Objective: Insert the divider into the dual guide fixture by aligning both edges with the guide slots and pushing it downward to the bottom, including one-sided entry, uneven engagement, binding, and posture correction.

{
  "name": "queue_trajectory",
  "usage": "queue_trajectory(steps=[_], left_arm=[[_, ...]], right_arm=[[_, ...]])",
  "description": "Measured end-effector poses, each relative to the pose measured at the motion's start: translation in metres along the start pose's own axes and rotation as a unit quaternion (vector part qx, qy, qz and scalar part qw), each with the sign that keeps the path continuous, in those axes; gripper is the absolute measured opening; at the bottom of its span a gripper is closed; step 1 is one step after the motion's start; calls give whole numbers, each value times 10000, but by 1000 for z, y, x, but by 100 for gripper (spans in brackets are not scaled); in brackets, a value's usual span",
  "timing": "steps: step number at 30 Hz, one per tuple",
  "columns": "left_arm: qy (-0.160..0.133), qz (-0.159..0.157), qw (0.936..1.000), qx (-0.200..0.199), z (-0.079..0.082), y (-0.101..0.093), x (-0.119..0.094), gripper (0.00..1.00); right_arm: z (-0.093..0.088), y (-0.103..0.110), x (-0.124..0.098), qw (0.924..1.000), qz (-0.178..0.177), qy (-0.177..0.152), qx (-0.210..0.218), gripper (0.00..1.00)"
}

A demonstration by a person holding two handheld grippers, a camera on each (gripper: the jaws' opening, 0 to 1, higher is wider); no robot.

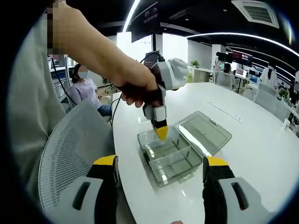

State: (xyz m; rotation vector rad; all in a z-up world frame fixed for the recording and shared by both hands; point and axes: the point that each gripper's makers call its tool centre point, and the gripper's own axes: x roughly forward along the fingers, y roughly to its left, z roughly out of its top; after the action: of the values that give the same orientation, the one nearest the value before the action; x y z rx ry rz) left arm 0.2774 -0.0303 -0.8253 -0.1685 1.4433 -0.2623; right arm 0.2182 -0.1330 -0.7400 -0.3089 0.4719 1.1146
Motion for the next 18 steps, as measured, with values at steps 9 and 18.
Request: queue_trajectory(steps=[9,18], left_arm=[[25,56,10000,32,0,1,2,1],[58,75,9999,67,1,-2,3,1]], right_arm=[[0,0,-2,10000,-4,0,2,71],[0,0,-3,10000,5,7,-9,71]])
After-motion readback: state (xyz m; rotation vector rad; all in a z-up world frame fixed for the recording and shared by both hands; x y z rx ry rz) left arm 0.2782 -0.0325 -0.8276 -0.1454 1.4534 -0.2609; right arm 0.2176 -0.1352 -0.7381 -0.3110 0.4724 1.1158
